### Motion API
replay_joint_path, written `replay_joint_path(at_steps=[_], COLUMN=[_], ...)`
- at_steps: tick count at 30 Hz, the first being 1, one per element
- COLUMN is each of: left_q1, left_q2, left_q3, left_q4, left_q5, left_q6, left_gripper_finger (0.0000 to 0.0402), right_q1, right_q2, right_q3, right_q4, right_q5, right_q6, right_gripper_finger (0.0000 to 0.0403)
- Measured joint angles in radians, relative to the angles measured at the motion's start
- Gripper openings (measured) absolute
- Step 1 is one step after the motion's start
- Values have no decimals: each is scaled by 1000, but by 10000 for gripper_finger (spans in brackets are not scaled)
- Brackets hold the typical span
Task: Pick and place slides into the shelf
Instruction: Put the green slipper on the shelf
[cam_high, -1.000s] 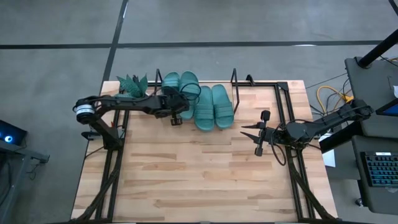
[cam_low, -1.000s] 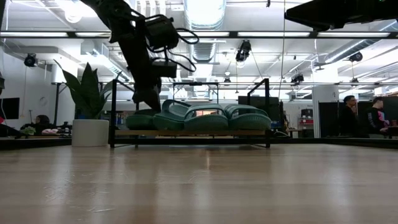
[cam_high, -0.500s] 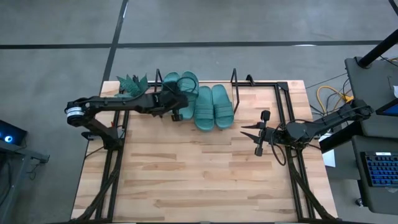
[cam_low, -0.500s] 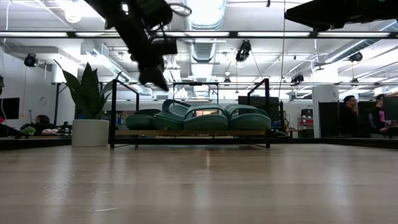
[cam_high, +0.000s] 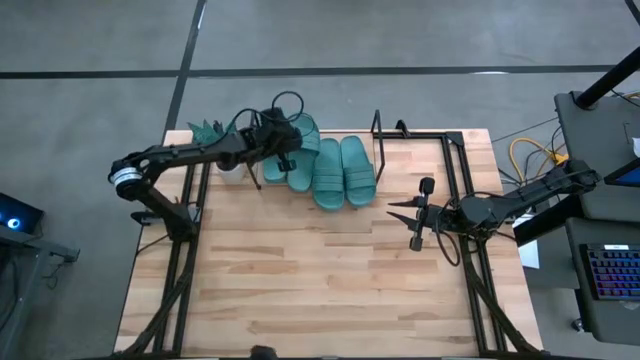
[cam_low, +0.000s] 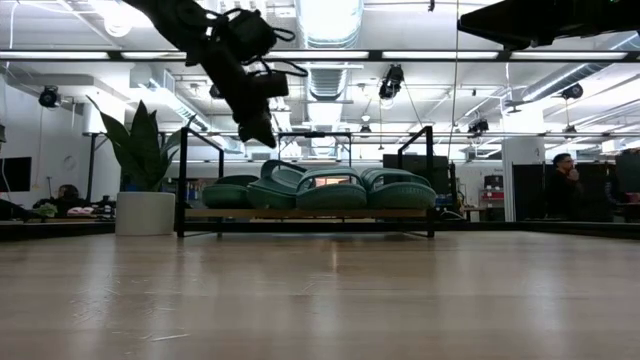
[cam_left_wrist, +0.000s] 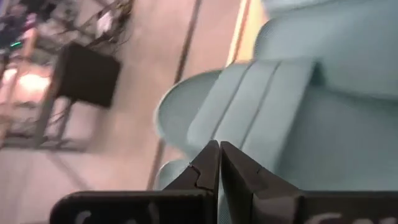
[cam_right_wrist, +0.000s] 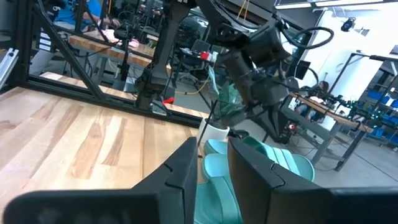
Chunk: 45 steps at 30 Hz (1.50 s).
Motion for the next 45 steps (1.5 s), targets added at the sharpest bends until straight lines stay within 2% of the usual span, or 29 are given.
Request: replay_joint_path(at_steps=[3,15,45], left_q1=[17,40,67], left_q2=[10,109,184], left_q3=[3,4,4], left_q4=[11,46,50], left_q5=[78,79,123], left_q6=[0,5,-24], left_gripper_finger=[0,0,0], right_q1=[0,0,0], right_q2=[0,0,0], right_q3=[0,0,0], right_q4=[0,0,0], right_q5=[0,0,0], right_q6=[-8,-7,-7], right_gripper_finger=[77,86,75])
